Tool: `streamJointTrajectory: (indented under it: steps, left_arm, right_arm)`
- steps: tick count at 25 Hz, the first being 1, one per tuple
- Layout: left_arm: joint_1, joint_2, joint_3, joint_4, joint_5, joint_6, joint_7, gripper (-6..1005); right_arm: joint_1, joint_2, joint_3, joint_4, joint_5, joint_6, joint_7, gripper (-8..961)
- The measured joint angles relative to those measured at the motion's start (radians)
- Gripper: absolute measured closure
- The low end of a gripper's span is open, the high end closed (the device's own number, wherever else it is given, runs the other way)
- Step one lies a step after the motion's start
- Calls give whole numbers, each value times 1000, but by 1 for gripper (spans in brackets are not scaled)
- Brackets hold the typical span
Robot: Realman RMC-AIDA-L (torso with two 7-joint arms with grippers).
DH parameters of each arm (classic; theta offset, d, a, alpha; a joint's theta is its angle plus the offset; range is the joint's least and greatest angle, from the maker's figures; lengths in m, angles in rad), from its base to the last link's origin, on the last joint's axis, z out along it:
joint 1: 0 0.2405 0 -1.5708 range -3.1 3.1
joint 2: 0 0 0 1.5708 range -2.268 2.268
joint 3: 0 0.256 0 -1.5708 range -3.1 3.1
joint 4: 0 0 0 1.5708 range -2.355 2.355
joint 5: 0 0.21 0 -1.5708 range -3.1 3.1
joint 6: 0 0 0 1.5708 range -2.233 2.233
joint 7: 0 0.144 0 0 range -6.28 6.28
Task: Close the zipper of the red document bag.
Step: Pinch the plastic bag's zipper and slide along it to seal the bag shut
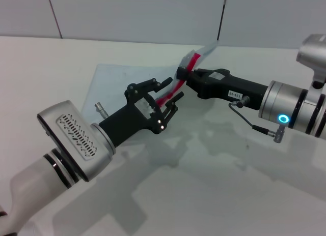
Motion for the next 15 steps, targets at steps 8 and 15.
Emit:
streamJointTrajectory:
  steps: [8,15]
  left_arm:
    - [4,0,-4,7,0,-5,3,648]
    - [11,-3,-7,-9,-1,0,108,658]
  right_arm:
    - [0,0,-7,4,-2,-28,0,939]
    - [0,-1,-8,7,-4,-28,-1,940]
